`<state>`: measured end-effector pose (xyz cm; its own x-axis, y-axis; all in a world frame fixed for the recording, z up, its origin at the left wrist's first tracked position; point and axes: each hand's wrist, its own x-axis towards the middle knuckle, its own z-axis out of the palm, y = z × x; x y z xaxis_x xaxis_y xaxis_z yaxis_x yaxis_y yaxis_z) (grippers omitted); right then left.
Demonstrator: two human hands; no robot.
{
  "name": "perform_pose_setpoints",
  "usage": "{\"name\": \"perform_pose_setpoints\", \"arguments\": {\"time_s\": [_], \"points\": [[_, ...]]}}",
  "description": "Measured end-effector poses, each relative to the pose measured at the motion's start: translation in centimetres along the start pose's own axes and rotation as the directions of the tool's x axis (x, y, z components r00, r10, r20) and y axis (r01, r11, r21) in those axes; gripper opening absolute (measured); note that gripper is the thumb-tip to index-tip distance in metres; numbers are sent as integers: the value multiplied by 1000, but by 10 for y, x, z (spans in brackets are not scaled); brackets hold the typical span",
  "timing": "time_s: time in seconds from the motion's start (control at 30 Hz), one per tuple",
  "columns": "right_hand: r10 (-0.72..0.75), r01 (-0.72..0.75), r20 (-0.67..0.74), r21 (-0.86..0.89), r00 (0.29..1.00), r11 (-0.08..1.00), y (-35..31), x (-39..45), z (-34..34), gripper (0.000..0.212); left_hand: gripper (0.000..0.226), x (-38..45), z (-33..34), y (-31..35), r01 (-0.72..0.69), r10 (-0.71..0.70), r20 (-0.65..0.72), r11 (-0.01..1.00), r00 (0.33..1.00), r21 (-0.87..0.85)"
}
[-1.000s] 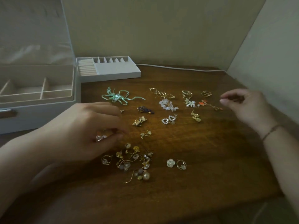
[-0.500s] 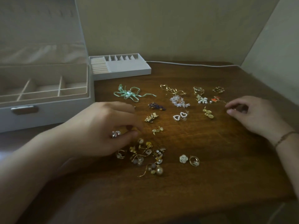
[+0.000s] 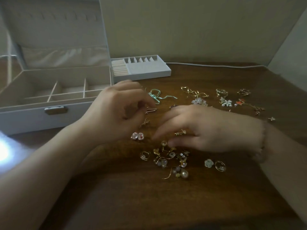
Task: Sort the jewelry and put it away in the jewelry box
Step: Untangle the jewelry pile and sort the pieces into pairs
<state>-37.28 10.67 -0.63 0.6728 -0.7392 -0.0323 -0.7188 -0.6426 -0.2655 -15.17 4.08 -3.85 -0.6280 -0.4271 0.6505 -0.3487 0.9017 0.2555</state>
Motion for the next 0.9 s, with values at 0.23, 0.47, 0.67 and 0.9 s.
{"name": "perform_pose_setpoints", "arguments": {"time_s": [0.23,0.47,0.67,0.9], "points": [[53,-53,5,-30,999,998,8,15,19,20,19,0,-4,3,17,-10,119,998,993,-60],[138,-98,-346,130,928,987,28,-9,7,13,20,2,-6,16,0,66,430,989,900,-150],[228,-55,-500,338,835,940,45,-39,-4,10,26,1,-11,19,49,23,540,992,841,-118],[212,-26,-380,440,900,898,40,-40,3,10,26,2,-22,10,185,-69,591,973,804,-139]]}}
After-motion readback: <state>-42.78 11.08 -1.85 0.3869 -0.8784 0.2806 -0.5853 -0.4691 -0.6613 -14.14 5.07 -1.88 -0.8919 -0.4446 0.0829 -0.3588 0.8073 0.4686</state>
